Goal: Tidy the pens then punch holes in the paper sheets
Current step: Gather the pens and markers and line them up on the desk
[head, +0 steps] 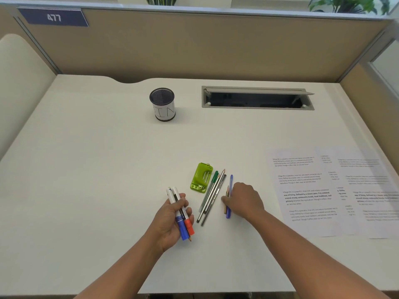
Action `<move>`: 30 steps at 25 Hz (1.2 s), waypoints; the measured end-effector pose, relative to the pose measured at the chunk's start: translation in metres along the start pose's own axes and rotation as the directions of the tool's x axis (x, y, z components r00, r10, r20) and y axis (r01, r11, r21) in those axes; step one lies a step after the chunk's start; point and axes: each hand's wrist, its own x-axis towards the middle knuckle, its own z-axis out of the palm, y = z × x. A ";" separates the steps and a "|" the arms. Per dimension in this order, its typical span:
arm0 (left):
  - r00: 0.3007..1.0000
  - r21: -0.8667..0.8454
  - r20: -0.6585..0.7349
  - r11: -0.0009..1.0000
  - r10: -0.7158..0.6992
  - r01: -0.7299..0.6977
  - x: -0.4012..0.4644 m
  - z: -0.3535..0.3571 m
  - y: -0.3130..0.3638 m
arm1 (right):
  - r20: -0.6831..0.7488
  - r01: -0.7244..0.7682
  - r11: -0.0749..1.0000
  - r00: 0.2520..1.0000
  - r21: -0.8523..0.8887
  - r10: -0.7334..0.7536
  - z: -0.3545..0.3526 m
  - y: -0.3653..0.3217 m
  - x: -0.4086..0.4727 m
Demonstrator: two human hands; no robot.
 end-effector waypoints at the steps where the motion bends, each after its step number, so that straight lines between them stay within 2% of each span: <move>1: 1.000 -0.001 -0.004 1.000 0.000 0.000 0.000 -0.001 0.000 | 0.020 -0.006 1.000 1.000 -0.010 0.006 -0.003 0.000 0.001; 5: 1.000 -0.004 -0.012 1.000 -0.002 0.002 0.000 -0.002 0.001 | 0.033 -0.063 0.998 0.997 -0.025 0.063 -0.010 0.004 0.001; 15: 1.000 0.006 -0.002 1.000 -0.015 0.015 -0.002 0.006 -0.001 | 0.068 -0.046 0.999 0.997 -0.002 0.046 -0.011 0.011 -0.007; 18: 0.998 0.010 0.037 0.999 -0.044 0.044 -0.002 0.012 0.001 | 0.070 0.019 0.992 0.997 0.128 -0.028 -0.020 -0.006 -0.016; 21: 0.991 -0.043 0.116 0.997 -0.064 0.070 -0.001 0.017 0.001 | 0.077 0.145 0.952 0.982 0.269 -0.171 -0.025 -0.043 -0.037; 25: 0.950 -0.094 0.299 0.989 -0.085 0.118 -0.003 0.020 -0.002 | 0.160 0.280 0.924 0.931 0.260 -0.327 -0.020 -0.088 -0.069; 28: 0.954 -0.075 0.286 0.990 -0.096 0.122 -0.004 0.018 -0.004 | 0.112 0.365 0.918 0.917 0.156 -0.384 -0.012 -0.098 -0.077; 30: 0.955 -0.066 0.284 0.992 -0.082 0.104 -0.003 0.016 -0.003 | 0.039 0.395 0.891 0.910 0.224 -0.413 -0.008 -0.095 -0.076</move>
